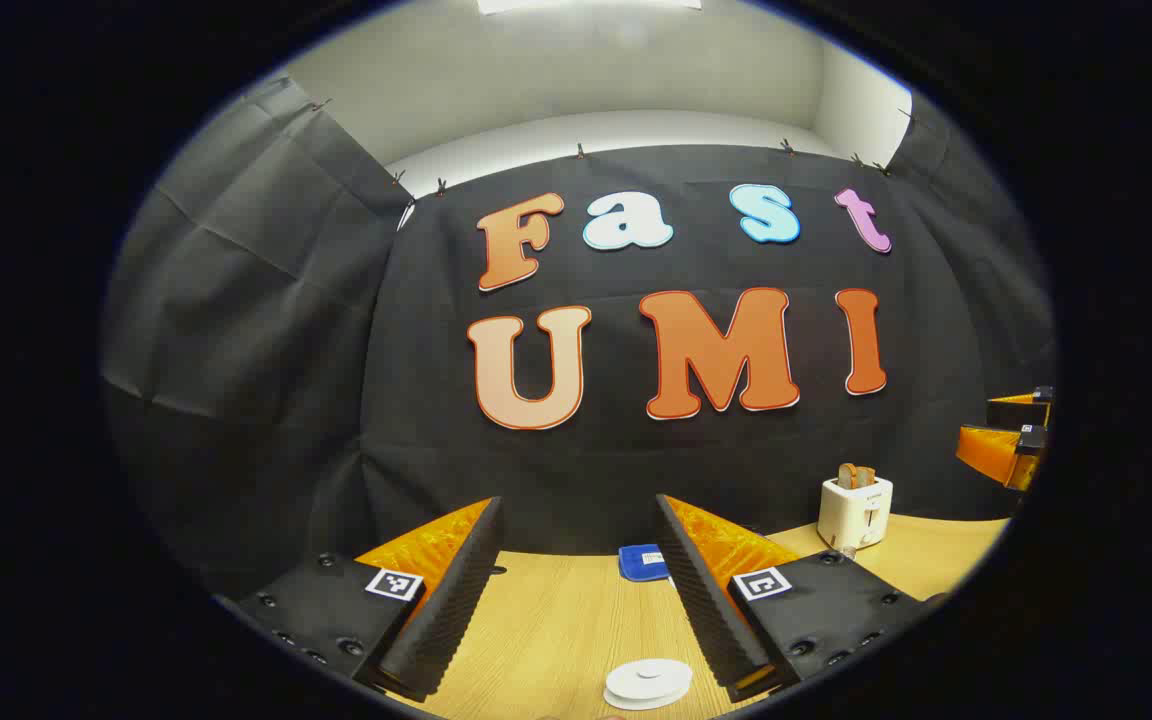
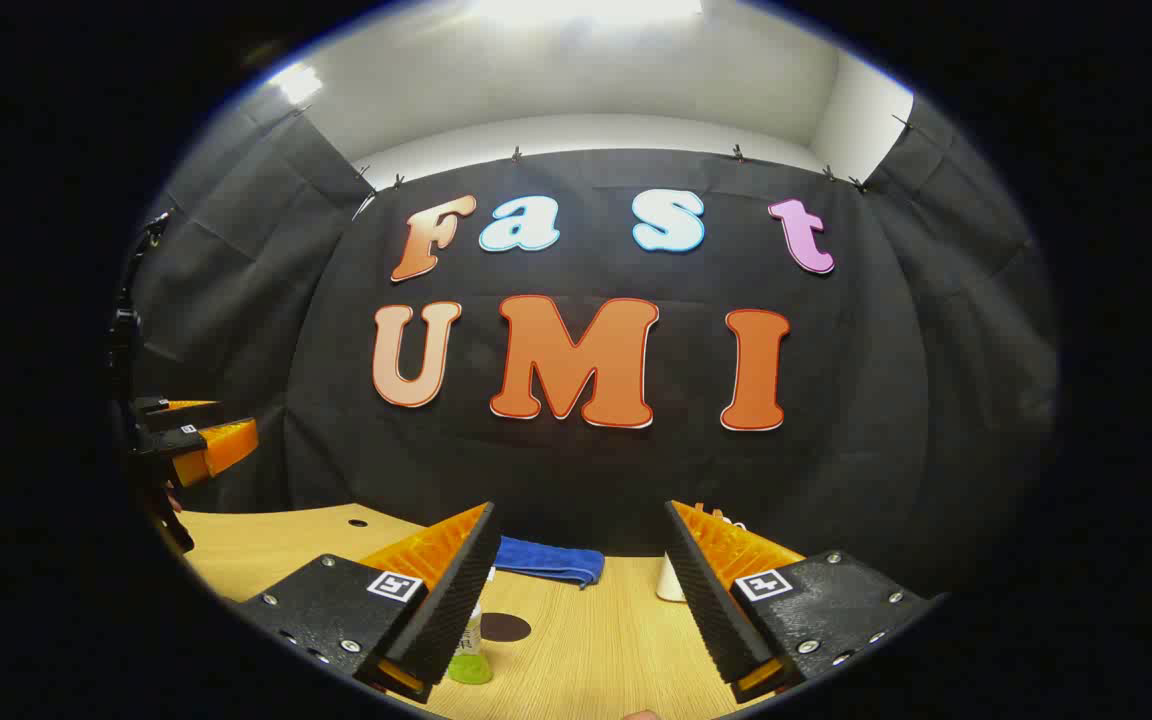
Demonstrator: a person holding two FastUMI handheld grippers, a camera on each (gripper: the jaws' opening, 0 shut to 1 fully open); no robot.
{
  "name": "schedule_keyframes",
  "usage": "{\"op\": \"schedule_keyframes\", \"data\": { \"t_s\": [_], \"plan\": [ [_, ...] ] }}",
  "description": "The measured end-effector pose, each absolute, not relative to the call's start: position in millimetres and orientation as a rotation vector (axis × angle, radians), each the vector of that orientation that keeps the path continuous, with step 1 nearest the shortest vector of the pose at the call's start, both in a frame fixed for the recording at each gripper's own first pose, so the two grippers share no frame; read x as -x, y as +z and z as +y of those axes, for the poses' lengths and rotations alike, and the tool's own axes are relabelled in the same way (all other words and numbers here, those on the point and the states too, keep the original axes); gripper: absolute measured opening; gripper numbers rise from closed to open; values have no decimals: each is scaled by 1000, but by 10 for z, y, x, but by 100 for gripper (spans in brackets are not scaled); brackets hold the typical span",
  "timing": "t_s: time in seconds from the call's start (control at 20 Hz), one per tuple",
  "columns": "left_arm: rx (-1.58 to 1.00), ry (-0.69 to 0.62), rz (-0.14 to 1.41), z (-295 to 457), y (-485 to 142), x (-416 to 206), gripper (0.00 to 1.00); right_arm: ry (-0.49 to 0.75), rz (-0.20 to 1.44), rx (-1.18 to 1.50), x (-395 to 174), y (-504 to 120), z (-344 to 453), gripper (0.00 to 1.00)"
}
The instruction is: Open the teacup lid with one hand, grasp the water bottle and pour water into the teacup with the other hand; after pouring, place the water bottle on the coaster and then close the teacup lid.
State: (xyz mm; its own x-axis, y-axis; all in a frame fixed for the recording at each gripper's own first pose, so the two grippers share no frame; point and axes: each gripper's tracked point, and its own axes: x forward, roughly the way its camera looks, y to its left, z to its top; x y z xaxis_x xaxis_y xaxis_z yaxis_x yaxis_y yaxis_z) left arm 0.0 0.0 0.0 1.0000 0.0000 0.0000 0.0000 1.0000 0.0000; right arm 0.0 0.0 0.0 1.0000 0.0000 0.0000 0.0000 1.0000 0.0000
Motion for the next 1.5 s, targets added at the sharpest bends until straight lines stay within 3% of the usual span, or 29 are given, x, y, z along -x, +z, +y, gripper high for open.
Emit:
{"op": "schedule_keyframes", "data": {
  "t_s": [1.05,1.5],
  "plan": [
    [16,22,9,17,-47,-56,96,40,15,26,-26,-62,115,99],
    [14,-86,174,-293,-757,-39,96,92,110,14,12,-533,311,99]
  ]
}}
